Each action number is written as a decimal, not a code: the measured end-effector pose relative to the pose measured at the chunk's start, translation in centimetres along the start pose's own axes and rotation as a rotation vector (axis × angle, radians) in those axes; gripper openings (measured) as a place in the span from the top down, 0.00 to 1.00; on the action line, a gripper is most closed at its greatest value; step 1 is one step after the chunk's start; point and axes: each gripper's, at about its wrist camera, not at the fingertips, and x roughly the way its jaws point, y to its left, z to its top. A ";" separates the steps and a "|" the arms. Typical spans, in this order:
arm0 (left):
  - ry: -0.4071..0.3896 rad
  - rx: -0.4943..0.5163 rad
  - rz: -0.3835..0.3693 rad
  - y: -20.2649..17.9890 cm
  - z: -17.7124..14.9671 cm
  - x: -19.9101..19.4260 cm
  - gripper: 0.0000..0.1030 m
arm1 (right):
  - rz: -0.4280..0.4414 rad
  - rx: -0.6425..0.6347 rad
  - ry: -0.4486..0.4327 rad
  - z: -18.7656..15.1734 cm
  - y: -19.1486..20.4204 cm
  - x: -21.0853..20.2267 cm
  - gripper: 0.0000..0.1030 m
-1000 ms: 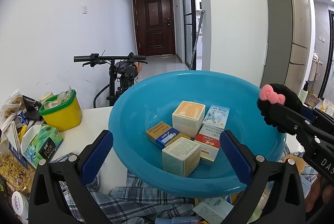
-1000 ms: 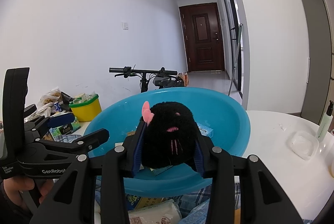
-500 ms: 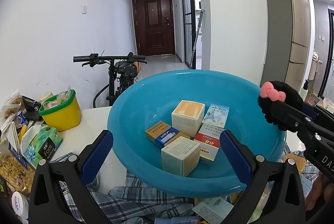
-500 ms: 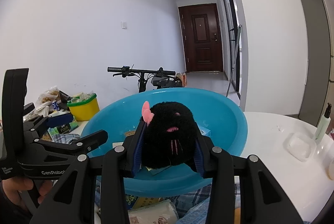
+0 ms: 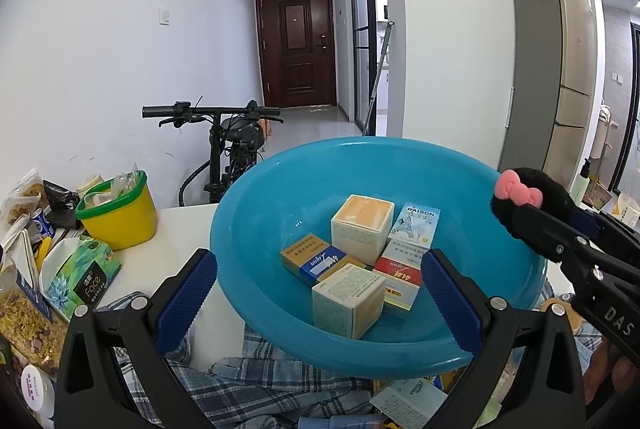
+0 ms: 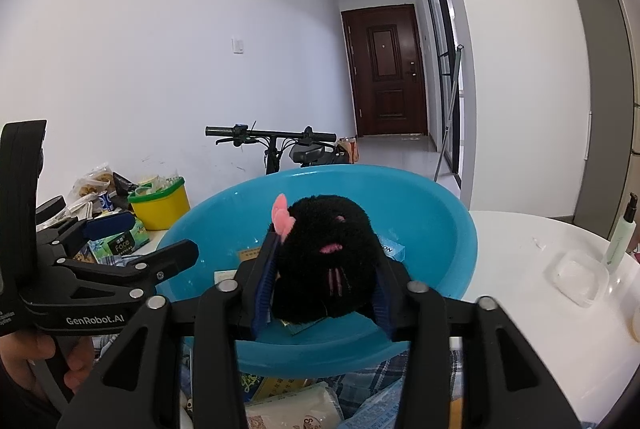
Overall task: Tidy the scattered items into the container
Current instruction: 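Lower the black plush toy into the basin and open the right gripper, then move both tools back toward the items on the plaid shirt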
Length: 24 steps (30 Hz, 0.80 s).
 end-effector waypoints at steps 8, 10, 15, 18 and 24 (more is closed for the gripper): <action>0.051 -0.022 0.022 0.3 -0.3 1.0 0.00 | -0.028 -0.014 -0.027 0.0 0.4 -0.9 0.00; 0.045 -0.014 0.024 0.1 -0.3 0.9 0.00 | -0.028 -0.024 -0.009 -0.2 0.6 -0.6 0.00; 0.035 0.002 0.028 -0.3 -0.3 0.5 0.00 | -0.038 -0.031 0.005 -0.3 0.6 -0.5 0.00; 0.043 0.002 0.037 -0.5 -0.3 0.5 0.00 | -0.043 -0.033 0.013 -0.5 0.4 -0.4 0.00; 0.050 0.006 0.084 -0.5 -0.3 0.5 0.00 | -0.044 -0.026 0.046 -0.6 0.3 0.3 0.00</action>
